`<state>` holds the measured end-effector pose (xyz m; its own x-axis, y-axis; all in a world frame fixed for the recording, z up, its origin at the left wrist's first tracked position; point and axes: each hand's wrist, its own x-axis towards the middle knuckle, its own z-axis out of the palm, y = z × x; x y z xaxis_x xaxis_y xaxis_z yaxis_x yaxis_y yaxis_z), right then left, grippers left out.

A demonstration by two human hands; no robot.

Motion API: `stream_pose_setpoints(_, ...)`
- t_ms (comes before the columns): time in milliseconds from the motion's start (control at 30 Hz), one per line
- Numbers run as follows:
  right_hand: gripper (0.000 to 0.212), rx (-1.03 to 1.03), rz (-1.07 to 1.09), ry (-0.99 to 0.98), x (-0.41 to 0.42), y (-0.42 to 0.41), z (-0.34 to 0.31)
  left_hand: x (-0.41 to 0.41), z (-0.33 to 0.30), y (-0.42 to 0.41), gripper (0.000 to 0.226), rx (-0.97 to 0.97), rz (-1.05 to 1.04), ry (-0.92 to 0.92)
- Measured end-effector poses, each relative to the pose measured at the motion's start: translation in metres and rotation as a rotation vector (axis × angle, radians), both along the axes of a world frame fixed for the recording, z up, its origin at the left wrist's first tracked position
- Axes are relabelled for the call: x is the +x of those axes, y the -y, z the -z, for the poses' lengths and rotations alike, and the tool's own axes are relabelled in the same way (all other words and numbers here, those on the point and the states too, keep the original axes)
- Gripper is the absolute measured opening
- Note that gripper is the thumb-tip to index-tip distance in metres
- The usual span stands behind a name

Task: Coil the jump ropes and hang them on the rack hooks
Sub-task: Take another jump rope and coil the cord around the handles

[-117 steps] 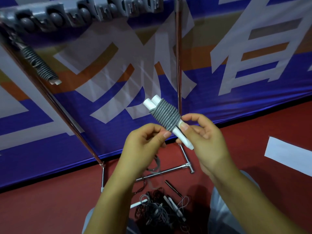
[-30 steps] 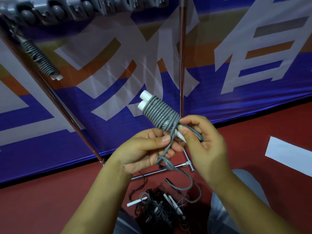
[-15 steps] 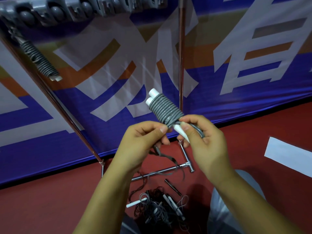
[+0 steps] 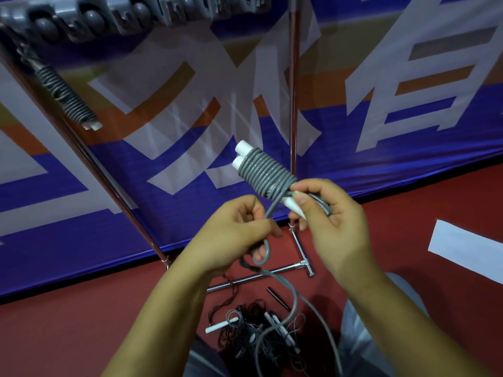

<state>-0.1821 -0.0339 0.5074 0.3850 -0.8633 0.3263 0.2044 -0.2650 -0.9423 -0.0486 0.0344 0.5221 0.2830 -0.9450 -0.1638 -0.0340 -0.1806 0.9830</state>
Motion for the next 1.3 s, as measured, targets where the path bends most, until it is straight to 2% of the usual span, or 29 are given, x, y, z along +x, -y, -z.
stream_pose_setpoints(33, 0.031, 0.008, 0.002, 0.002, 0.0, 0.0, 0.001, 0.0, 0.0, 0.0, 0.03, -0.01, -0.029, 0.077)
stream_pose_setpoints(100, 0.031, 0.015, 0.007, 0.011, 0.001, -0.001, 0.001, -0.003, 0.0, -0.001, 0.031, -0.055, -0.077, 0.1)
stream_pose_setpoints(233, 0.026, 0.053, 0.027, 0.036, 0.004, 0.004, -0.002, -0.009, 0.002, -0.001, 0.021, -0.139, -0.093, -0.098)
stream_pose_setpoints(367, 0.028, 0.067, 0.039, 0.048, 0.005, 0.01, -0.005, -0.008, 0.005, -0.002, 0.009, -0.149, 0.021, -0.174)
stream_pose_setpoints(533, 0.025, 0.052, 0.011, 0.047, 0.004, 0.01, -0.009, -0.008, 0.003, 0.001, 0.052, -0.099, 0.079, -0.416)
stream_pose_setpoints(733, 0.024, 0.053, -0.016, 0.047, 0.004, 0.008, -0.011, -0.005, 0.008, 0.006, 0.032, -0.078, 0.247, -0.703)
stream_pose_setpoints(800, 0.026, 0.056, -0.01, 0.053, 0.003, 0.009, -0.011, -0.007, 0.008, 0.007, 0.021, -0.104, 0.208, -0.68)
stream_pose_setpoints(867, 0.027, 0.058, -0.001, 0.063, 0.003, 0.009, -0.011, -0.009, 0.007, 0.006, 0.012, -0.154, 0.103, -0.565)
stream_pose_setpoints(1000, 0.025, 0.083, -0.004, 0.068, 0.002, 0.006, -0.014, -0.009, 0.007, 0.002, 0.014, -0.318, -0.075, -0.122)
stream_pose_setpoints(1067, 0.021, 0.144, -0.015, 0.083, 0.002, 0.003, -0.016, -0.005, 0.009, 0.001, 0.011, -0.302, -0.115, -0.014)
stream_pose_setpoints(1200, 0.013, 0.314, -0.119, 0.131, 0.002, -0.002, -0.019, 0.001, 0.014, 0.003, 0.007, -0.293, -0.157, -0.09)
stream_pose_setpoints(1300, 0.008, 0.45, -0.267, 0.156, 0.001, -0.004, -0.023, 0.002, 0.017, 0.002, 0.038, -0.439, -0.072, -0.191)
